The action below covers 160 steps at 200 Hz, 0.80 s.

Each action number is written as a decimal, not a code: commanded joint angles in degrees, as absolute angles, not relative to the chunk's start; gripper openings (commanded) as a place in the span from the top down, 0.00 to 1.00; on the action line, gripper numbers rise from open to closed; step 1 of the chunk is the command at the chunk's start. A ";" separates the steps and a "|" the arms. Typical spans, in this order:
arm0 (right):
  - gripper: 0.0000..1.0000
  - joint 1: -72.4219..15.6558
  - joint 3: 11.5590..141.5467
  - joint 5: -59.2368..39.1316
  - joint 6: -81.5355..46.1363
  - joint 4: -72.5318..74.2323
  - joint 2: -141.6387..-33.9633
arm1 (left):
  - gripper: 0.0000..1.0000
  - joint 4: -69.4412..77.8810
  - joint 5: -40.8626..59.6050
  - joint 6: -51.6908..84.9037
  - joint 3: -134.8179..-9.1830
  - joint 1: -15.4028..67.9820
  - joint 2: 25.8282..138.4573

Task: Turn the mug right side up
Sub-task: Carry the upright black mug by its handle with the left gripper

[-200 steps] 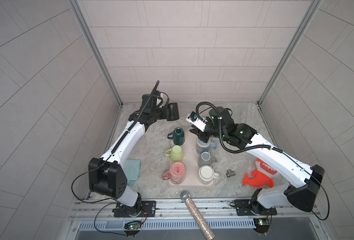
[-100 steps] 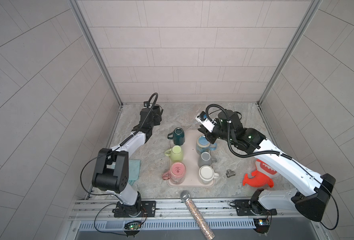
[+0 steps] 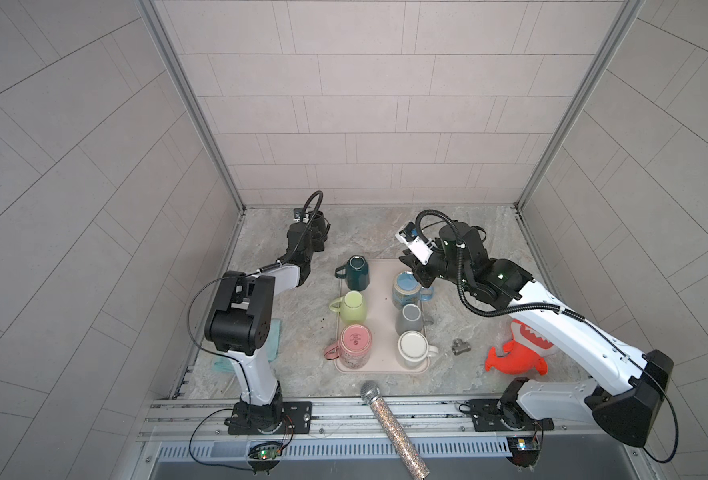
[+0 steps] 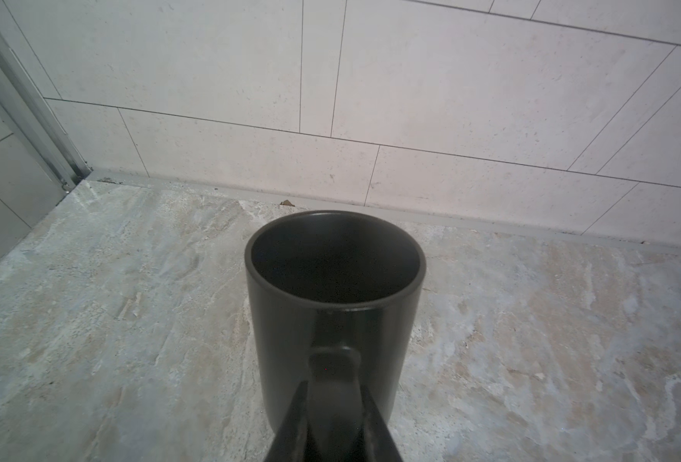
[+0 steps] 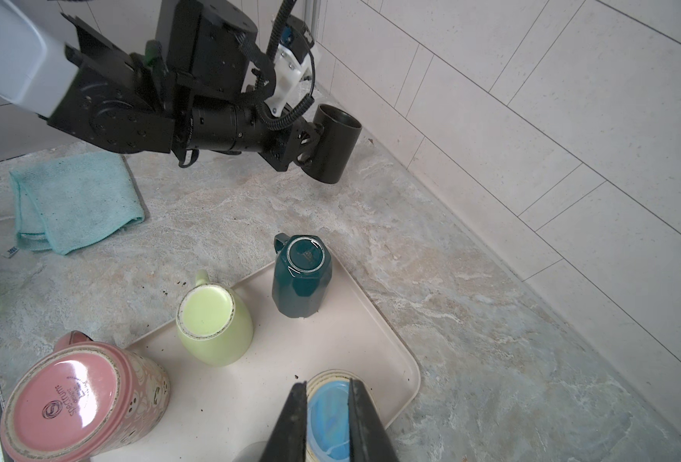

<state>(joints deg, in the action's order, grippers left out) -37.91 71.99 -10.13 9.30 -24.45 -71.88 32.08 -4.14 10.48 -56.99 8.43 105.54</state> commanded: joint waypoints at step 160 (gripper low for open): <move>0.80 -37.53 70.86 -12.61 6.16 -21.97 -71.02 | 0.89 47.15 2.85 6.37 -59.75 6.60 112.24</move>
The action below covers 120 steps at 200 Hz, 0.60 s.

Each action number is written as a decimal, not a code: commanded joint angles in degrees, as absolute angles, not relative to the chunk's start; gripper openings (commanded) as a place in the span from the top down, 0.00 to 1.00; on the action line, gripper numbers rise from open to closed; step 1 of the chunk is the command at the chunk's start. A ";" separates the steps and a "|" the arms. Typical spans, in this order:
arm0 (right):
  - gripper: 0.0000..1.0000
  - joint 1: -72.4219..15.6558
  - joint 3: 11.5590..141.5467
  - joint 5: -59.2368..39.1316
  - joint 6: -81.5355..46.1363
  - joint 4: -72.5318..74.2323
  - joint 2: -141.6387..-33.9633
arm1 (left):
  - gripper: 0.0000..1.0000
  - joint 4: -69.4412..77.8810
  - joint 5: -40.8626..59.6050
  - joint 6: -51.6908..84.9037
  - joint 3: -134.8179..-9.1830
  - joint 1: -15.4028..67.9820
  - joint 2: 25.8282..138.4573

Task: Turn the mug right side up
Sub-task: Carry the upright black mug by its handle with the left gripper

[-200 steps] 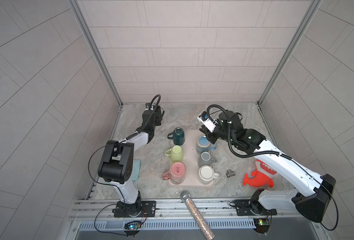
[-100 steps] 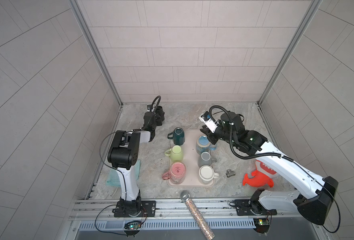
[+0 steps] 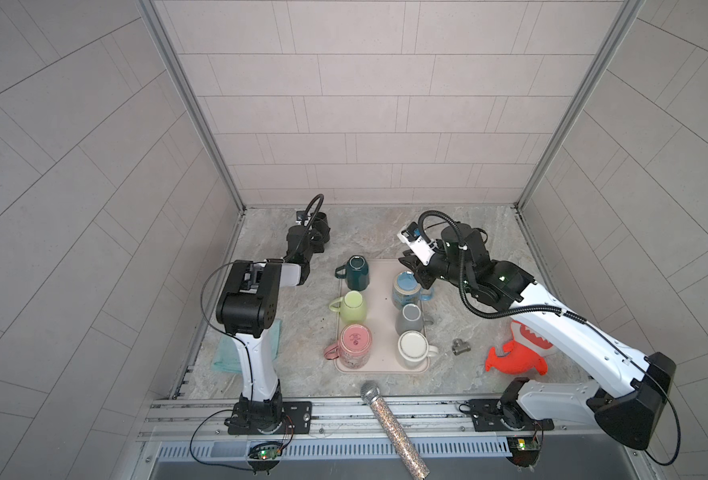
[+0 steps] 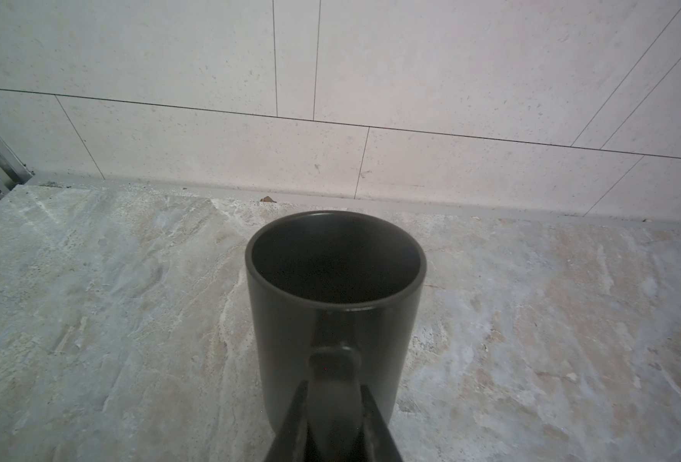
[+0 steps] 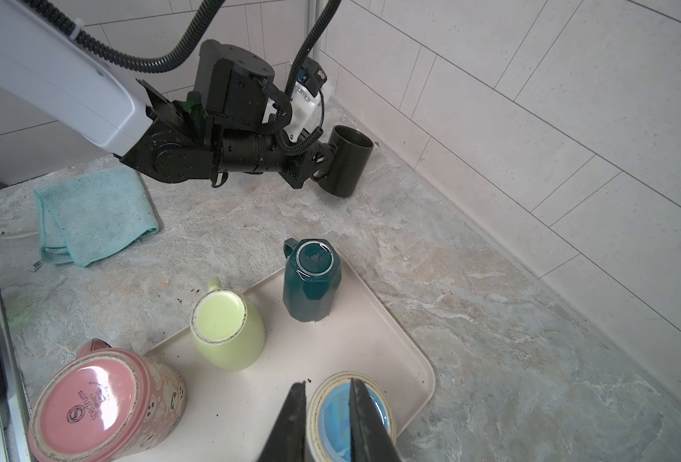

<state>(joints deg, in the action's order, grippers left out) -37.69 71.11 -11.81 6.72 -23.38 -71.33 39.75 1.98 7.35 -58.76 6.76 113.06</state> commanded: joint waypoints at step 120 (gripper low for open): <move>0.79 -37.48 70.55 -12.30 5.54 -21.97 -70.62 | 0.73 49.67 2.35 6.36 -58.65 6.61 112.59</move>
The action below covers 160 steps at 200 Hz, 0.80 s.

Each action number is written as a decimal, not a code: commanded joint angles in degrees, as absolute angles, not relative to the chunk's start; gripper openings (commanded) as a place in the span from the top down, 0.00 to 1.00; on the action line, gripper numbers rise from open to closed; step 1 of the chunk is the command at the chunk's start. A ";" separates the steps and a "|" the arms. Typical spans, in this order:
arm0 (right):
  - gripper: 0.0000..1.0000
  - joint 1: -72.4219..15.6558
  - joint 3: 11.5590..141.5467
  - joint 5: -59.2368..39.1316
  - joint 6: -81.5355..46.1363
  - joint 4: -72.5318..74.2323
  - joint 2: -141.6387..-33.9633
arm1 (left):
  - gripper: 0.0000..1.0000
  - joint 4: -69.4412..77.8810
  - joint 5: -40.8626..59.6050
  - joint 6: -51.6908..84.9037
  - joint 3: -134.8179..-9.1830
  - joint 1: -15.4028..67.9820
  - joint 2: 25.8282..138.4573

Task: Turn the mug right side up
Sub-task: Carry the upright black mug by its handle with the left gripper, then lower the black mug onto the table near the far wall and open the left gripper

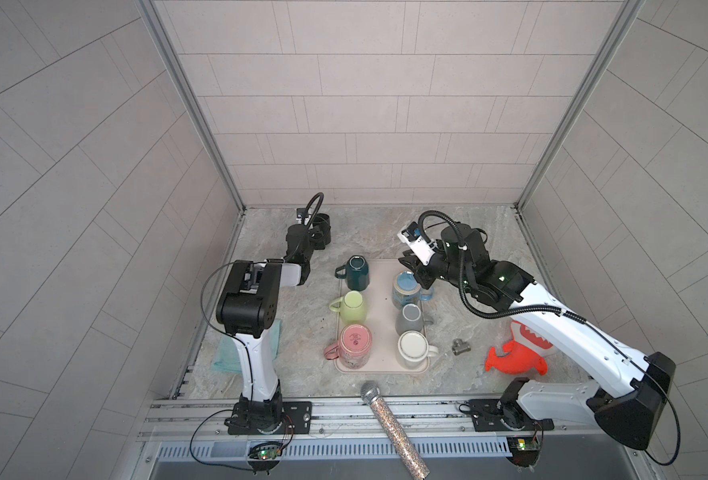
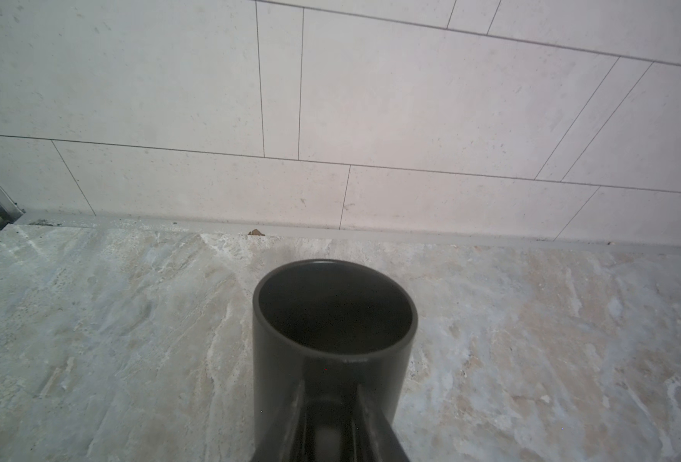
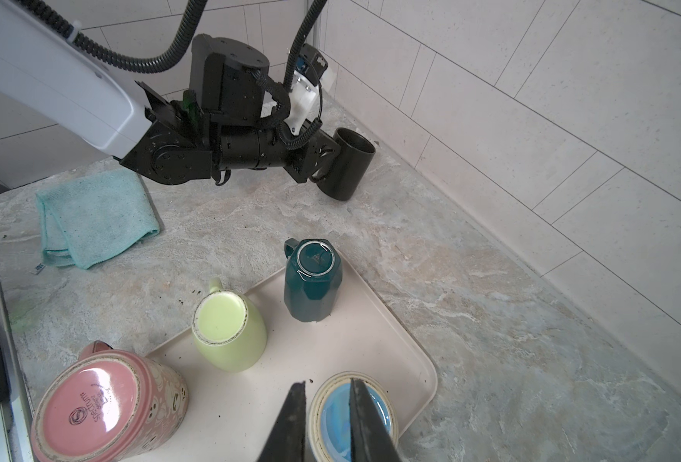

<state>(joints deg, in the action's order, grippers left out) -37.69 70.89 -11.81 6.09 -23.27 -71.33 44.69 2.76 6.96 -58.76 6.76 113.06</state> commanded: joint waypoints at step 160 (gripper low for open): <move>0.69 -33.00 82.94 -8.50 -3.85 -36.58 -76.05 | 0.63 41.03 2.61 15.27 -55.29 6.62 97.57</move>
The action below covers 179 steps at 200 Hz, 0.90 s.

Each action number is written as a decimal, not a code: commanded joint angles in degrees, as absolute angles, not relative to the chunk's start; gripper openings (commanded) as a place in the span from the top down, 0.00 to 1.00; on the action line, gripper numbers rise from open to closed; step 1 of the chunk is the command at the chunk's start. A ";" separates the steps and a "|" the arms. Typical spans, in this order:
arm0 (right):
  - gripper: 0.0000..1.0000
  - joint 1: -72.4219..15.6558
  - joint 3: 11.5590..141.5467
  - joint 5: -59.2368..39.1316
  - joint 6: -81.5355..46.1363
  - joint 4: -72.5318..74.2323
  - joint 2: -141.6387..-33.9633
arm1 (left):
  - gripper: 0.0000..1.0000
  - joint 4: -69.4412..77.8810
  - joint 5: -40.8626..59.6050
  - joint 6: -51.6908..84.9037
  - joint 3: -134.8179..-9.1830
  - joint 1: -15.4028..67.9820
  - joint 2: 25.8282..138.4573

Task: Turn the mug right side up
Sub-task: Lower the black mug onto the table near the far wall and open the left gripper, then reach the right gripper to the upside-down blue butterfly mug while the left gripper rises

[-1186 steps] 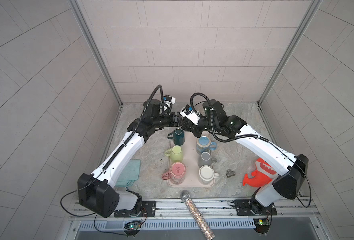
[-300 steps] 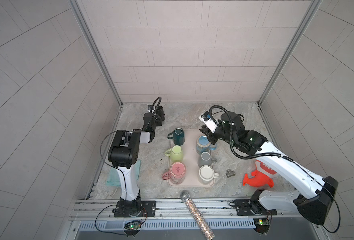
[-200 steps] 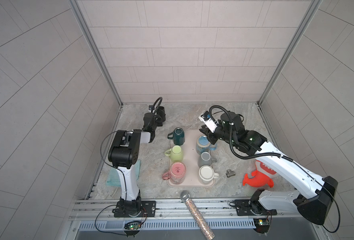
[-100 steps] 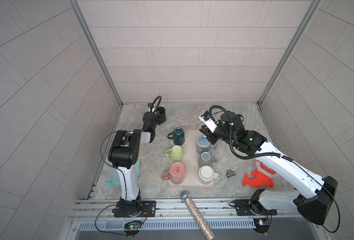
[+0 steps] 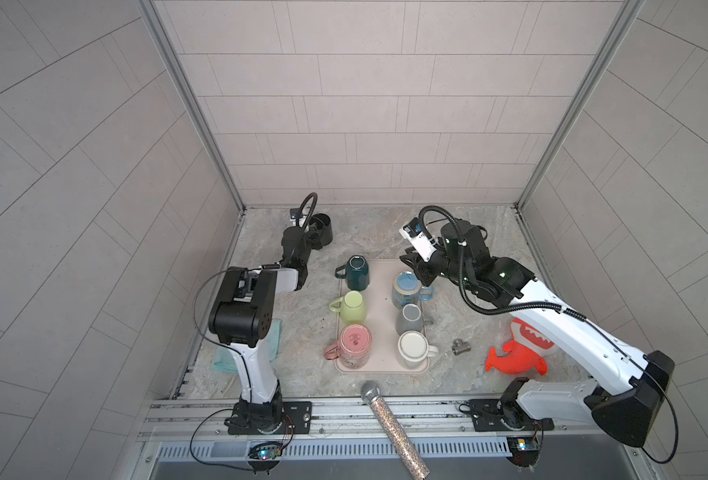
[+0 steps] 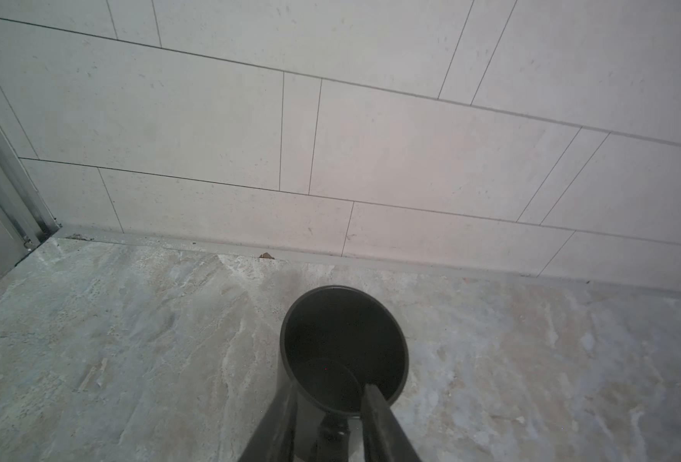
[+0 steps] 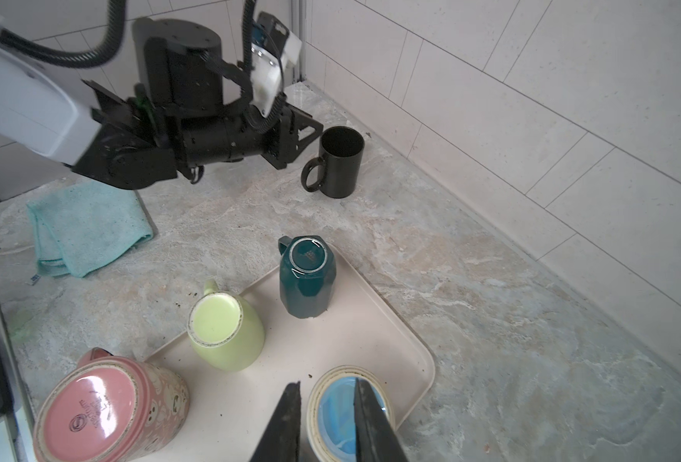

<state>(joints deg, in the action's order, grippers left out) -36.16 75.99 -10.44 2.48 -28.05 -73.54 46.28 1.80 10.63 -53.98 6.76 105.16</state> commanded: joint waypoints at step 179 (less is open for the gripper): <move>0.39 -5.98 59.32 -49.03 -74.99 -22.09 -74.33 | 0.34 -30.24 16.96 22.68 -76.96 6.56 82.41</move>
<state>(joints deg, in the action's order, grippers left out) -5.85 60.62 -44.75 -65.21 -29.15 -76.79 -26.57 15.79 22.57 -75.66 6.76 85.03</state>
